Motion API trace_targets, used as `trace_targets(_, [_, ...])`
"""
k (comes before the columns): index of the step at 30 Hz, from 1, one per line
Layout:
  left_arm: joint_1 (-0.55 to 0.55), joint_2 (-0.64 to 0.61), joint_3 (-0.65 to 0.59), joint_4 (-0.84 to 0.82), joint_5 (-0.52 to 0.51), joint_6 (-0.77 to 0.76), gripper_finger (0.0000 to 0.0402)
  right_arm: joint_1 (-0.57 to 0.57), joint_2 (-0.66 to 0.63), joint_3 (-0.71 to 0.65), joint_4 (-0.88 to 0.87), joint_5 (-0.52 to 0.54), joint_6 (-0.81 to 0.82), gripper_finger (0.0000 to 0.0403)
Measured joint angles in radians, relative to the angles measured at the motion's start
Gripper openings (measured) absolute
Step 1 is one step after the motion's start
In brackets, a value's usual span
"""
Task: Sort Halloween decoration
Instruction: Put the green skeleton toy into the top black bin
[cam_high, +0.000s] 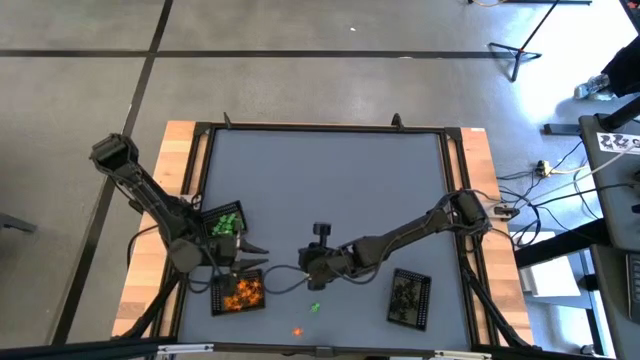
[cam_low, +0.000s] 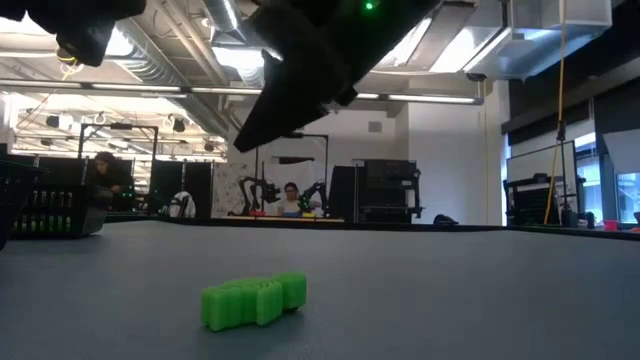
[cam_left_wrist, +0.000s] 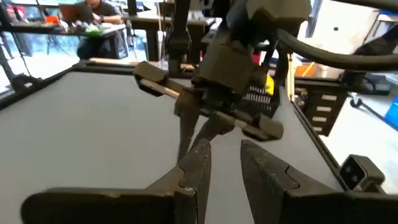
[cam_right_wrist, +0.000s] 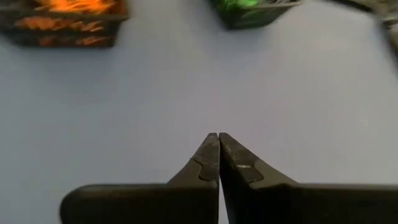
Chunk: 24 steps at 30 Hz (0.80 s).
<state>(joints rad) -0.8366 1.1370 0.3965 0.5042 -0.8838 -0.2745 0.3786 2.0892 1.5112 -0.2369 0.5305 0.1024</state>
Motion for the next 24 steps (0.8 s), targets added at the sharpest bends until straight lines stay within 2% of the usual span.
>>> trace_targets(2, [0.007,0.0,0.0,-0.012,0.027,-0.011,0.008,0.0,-0.003,0.0,-0.014,-0.099,-0.003,0.0001])
trace_targets(7, [0.013,0.0,0.0,-0.018,0.066,-0.011,0.008,0.011,-0.005,0.0,-0.037,-0.505,0.006,0.0001])
trace_targets(9, [0.013,0.0,0.0,-0.018,0.066,-0.011,0.008,0.029,-0.005,0.0,-0.035,-0.575,0.015,0.0002])
trace_targets(12, [0.013,0.0,0.0,-0.018,0.066,-0.011,0.008,0.062,-0.005,0.0,-0.043,-0.603,-0.001,0.0018])
trace_targets(15, [0.013,0.0,0.0,-0.018,0.066,-0.011,0.008,0.092,0.003,0.001,-0.044,-0.601,-0.003,0.0058])
trace_targets(21, [0.013,0.0,0.0,-0.017,0.065,-0.011,0.008,0.136,0.052,0.001,-0.044,-0.493,-0.005,0.0167])
trace_targets(24, [0.013,0.0,0.0,-0.018,0.063,-0.011,0.008,0.139,0.083,0.001,-0.042,-0.453,-0.005,0.0203])
